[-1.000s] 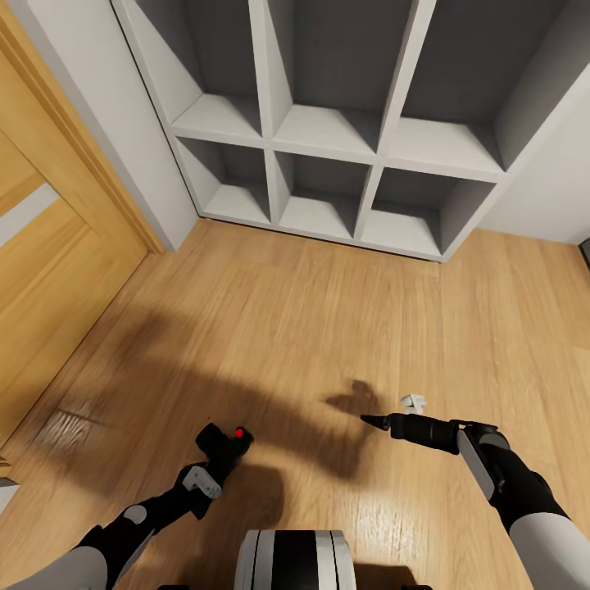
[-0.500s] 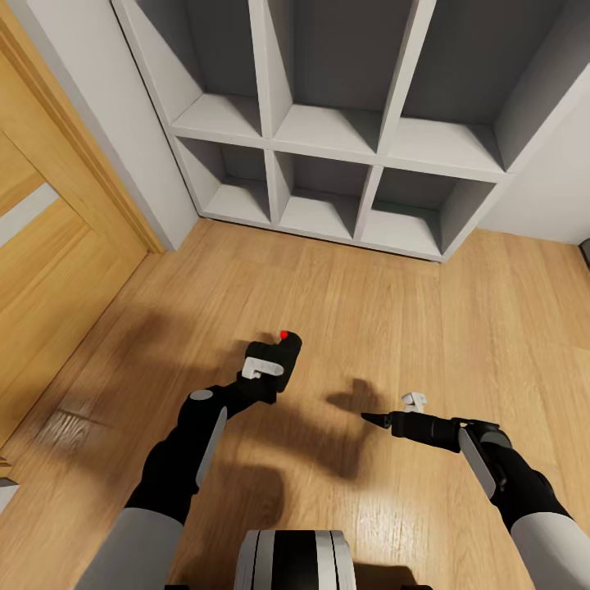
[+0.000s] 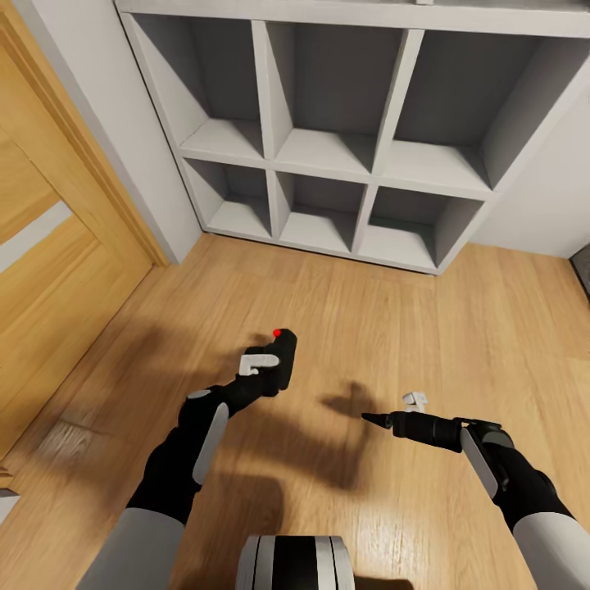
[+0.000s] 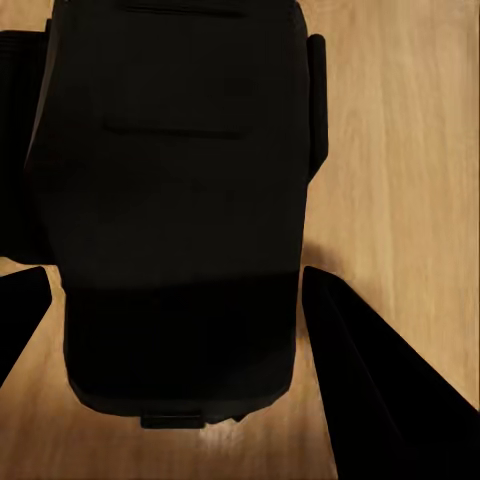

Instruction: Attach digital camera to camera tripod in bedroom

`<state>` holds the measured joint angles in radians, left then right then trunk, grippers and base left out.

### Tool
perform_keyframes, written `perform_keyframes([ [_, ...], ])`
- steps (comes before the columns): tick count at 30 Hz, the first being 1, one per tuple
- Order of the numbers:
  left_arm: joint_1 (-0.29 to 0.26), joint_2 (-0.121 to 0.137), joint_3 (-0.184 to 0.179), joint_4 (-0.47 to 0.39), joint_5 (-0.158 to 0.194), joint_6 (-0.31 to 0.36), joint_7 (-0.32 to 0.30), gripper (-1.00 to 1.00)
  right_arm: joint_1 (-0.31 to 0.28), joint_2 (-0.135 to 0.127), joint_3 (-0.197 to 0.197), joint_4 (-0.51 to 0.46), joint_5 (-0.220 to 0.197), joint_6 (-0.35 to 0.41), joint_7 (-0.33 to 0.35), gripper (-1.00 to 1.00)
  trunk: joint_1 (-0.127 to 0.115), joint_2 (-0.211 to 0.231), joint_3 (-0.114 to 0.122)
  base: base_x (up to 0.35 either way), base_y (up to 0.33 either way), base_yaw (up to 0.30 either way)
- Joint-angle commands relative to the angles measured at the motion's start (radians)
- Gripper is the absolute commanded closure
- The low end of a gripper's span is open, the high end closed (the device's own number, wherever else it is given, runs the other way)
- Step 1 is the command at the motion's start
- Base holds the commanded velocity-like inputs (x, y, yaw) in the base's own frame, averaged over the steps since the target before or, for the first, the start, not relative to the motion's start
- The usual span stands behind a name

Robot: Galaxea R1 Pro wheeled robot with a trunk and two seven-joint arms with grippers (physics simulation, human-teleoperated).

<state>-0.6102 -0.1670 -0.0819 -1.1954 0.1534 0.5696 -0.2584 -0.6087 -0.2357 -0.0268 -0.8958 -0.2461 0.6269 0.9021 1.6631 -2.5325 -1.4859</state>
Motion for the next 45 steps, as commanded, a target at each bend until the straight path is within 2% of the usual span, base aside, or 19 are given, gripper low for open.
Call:
perform_keyframes([
  [1, 0.0, 0.0, 0.001, -0.004, 0.033, 0.007, 0.002, 1.0, 0.0, -0.002, -0.001, 0.0, -0.004, 0.006, 0.001, -1.0, -0.001, 0.0, 0.003, 0.0, 0.0, 0.0],
  [4, 0.0, 0.016, 0.0, -0.01, 0.22, 0.002, -0.002, 1.0, 0.0, -0.004, 0.0, 0.0, -0.004, 0.008, 0.001, -1.0, -0.002, 0.001, 0.015, 0.0, 0.0, 0.0],
  [5, 0.0, 0.026, 0.0, -0.015, 0.267, 0.004, -0.004, 1.0, 0.0, -0.004, 0.0, 0.0, -0.005, 0.008, 0.001, -1.0, -0.002, 0.001, 0.019, 0.0, 0.0, 0.0],
  [7, 0.0, 0.043, 0.0, -0.021, 0.305, 0.006, -0.006, 1.0, 0.0, -0.004, 0.001, -0.001, -0.005, 0.009, 0.001, -1.0, -0.003, 0.001, 0.027, 0.0, 0.0, 0.0],
  [8, 0.0, 0.065, -0.001, -0.028, 0.34, 0.008, -0.013, 1.0, 0.0, -0.004, 0.001, -0.002, -0.005, 0.01, 0.001, -1.0, -0.004, 0.002, 0.03, 0.0, 0.0, 0.0],
  [9, 0.0, 0.077, -0.001, -0.03, 0.357, 0.009, -0.019, 1.0, 0.0, -0.003, 0.001, -0.003, -0.005, 0.011, 0.001, -1.0, -0.004, 0.002, 0.034, 0.0, 0.0, 0.0],
  [10, 0.0, 0.101, -0.001, -0.033, 0.394, 0.01, -0.038, 1.0, 0.0, -0.003, 0.001, -0.006, -0.005, 0.016, 0.001, -1.0, -0.005, 0.002, 0.038, 0.0, 0.0, 0.0],
  [11, 0.0, 0.164, -0.001, -0.034, 0.519, 0.031, -0.145, 1.0, 0.0, -0.002, 0.001, -0.029, -0.004, 0.034, 0.001, -1.0, -0.005, 0.002, 0.042, 0.0, 0.0, 0.0],
  [12, 0.0, 0.176, -0.001, -0.033, 0.538, 0.038, -0.166, 1.0, 0.0, -0.002, 0.001, -0.033, -0.004, 0.037, 0.001, -1.0, -0.005, 0.003, 0.046, 0.0, 0.0, 0.0],
  [13, 0.0, 0.202, -0.001, -0.032, 0.569, 0.052, -0.206, 1.0, 0.0, -0.002, 0.001, -0.039, -0.004, 0.044, 0.001, -1.0, -0.006, 0.003, 0.05, 0.0, 0.0, 0.0],
  [16, 0.0, 0.25, -0.001, -0.028, 0.621, 0.073, -0.29, 1.0, 0.0, -0.003, 0.0, -0.048, -0.004, 0.073, 0.001, -1.0, -0.007, 0.004, 0.061, 0.0, 0.0, 0.0],
  [19, 0.0, 0.266, -0.001, -0.017, 0.644, 0.081, -0.335, 1.0, 0.0, -0.003, -0.001, -0.063, -0.005, 0.118, 0.001, -1.0, -0.009, 0.004, 0.073, 0.0, 0.0, 0.0],
  [22, 0.0, 0.271, -0.001, -0.013, 0.657, 0.084, -0.36, 1.0, 0.0, -0.003, 0.0, -0.087, -0.004, 0.15, 0.001, -1.0, -0.01, 0.005, 0.085, 0.0, 0.0, 0.0],
  [24, 0.0, 0.276, -0.001, -0.004, 0.708, 0.102, -0.461, 1.0, 0.0, -0.002, 0.0, -0.103, -0.003, 0.175, 0.0, -1.0, -0.011, 0.005, 0.092, 0.0, 0.0, 0.0],
  [27, 0.0, 0.282, 0.0, 0.023, 0.732, 0.13, -0.56, 1.0, 0.0, -0.001, 0.0, -0.107, -0.004, 0.182, -0.001, -1.0, -0.012, 0.006, 0.104, 0.0, 0.0, 0.0],
  [30, 0.0, 0.284, 0.0, 0.047, 0.737, 0.142, -0.605, 1.0, 0.0, -0.001, 0.0, -0.108, -0.004, 0.184, 0.0, -1.0, -0.014, 0.007, 0.115, 0.0, 0.0, 0.0],
  [41, 0.0, 0.283, 0.0, 0.063, 0.735, 0.145, -0.617, 1.0, 0.0, -0.001, 0.0, -0.11, -0.004, 0.186, 0.0, -1.0, -0.019, 0.009, 0.158, 0.0, 0.0, 0.0],
  [42, 0.0, 0.282, -0.001, 0.064, 0.735, 0.145, -0.604, 1.0, 0.0, -0.001, 0.0, -0.11, -0.004, 0.186, 0.0, -1.0, -0.019, 0.01, 0.162, 0.0, 0.0, 0.0],
  [45, 0.0, 0.278, 0.0, 0.062, 0.719, 0.145, -0.464, 1.0, 0.0, -0.001, -0.001, -0.11, -0.004, 0.186, 0.0, -1.0, -0.02, 0.01, 0.173, 0.0, 0.0, 0.0],
])
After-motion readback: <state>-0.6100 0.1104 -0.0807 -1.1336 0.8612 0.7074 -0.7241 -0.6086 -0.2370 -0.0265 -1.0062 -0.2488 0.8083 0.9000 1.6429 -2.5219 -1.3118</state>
